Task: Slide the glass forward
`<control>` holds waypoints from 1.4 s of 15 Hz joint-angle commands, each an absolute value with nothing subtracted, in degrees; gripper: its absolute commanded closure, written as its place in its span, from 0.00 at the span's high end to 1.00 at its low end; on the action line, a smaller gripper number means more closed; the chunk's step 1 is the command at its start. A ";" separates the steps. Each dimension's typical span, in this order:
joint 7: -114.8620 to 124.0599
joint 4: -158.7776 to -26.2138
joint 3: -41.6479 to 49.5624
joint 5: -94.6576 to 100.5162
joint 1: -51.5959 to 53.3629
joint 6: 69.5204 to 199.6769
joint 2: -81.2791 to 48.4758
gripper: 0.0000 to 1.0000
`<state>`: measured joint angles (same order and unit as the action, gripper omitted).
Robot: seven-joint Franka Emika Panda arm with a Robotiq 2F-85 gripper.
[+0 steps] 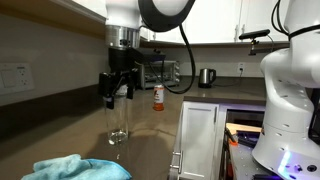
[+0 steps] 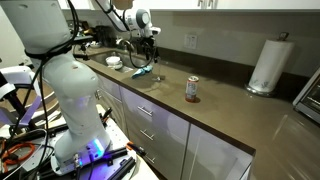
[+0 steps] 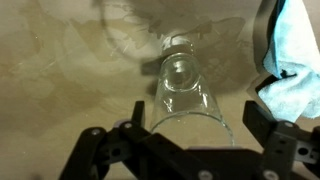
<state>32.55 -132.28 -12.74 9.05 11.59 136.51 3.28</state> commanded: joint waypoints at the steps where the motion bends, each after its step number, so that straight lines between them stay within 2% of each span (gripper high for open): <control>1: 33.20 -133.64 -13.00 7.79 11.47 135.06 5.65 1.00; 21: 34.42 -133.61 -14.72 7.47 11.40 132.57 8.80 1.00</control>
